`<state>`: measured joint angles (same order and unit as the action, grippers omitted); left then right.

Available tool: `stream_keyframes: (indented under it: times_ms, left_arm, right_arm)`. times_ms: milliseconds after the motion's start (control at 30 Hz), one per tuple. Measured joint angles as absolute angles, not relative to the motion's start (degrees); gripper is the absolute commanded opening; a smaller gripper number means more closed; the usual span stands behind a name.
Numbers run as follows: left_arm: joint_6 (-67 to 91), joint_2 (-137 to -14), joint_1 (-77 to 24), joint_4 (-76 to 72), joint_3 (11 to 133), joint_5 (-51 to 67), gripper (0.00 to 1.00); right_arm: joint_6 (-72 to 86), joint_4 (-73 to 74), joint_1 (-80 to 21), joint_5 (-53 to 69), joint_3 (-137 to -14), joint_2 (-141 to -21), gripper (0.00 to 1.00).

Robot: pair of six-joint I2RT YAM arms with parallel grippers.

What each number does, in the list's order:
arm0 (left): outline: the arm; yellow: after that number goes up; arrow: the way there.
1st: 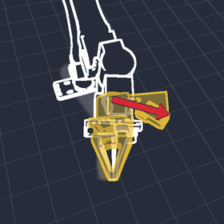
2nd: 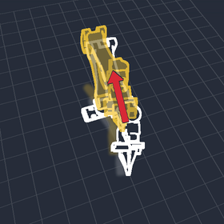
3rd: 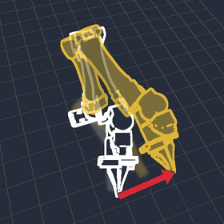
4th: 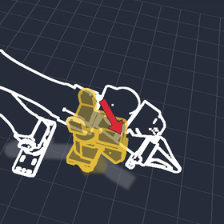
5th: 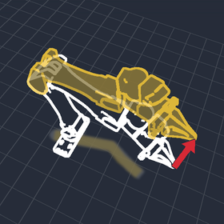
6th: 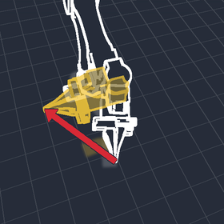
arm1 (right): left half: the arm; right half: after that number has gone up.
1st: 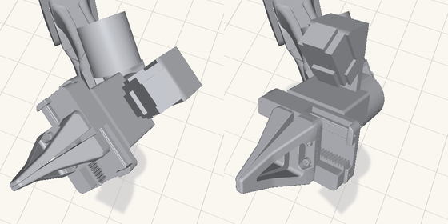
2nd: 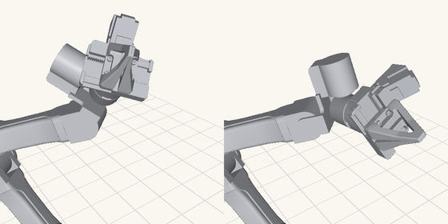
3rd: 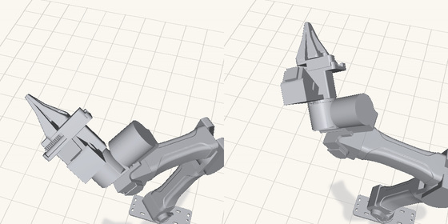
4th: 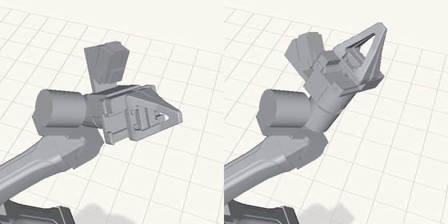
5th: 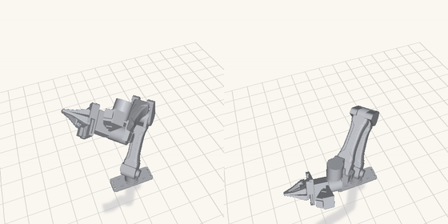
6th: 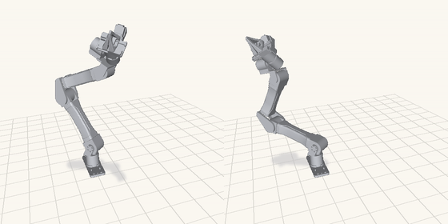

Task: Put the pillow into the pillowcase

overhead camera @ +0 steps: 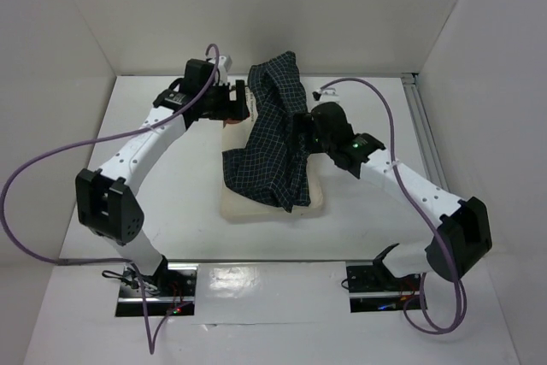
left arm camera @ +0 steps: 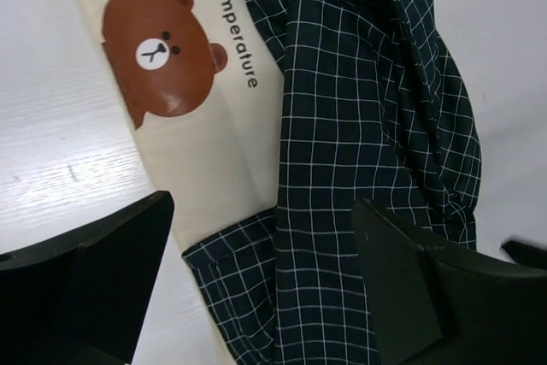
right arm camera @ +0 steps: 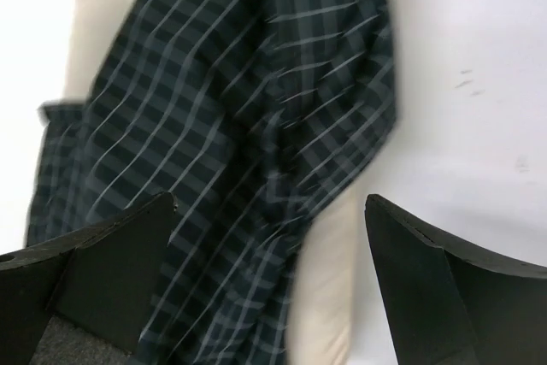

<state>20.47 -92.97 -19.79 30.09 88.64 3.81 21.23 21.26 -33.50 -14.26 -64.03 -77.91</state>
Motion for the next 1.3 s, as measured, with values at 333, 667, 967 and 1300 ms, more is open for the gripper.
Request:
stream_keyframes:
  times_ms: [333,667,967,1300]
  left_arm:
    - [23.9,-93.0,-14.7,30.4,71.9,9.5,0.97]
    - [27.6,-92.5,-13.0,25.6,62.2,18.9,0.17]
    - [27.2,-92.4,-12.7,29.2,68.3,23.1,0.00]
    - [26.6,-89.1,-10.1,30.7,79.4,24.8,0.66]
  right_arm:
    - [24.2,25.0,-45.2,-7.3,-61.3,-76.3,1.00]
    - [27.2,24.7,-50.3,-5.1,-61.3,-80.5,0.12]
    - [25.7,27.1,-50.3,-10.7,-64.8,-80.9,0.00]
    - [18.5,28.5,-46.2,-21.0,-77.8,-80.4,0.00]
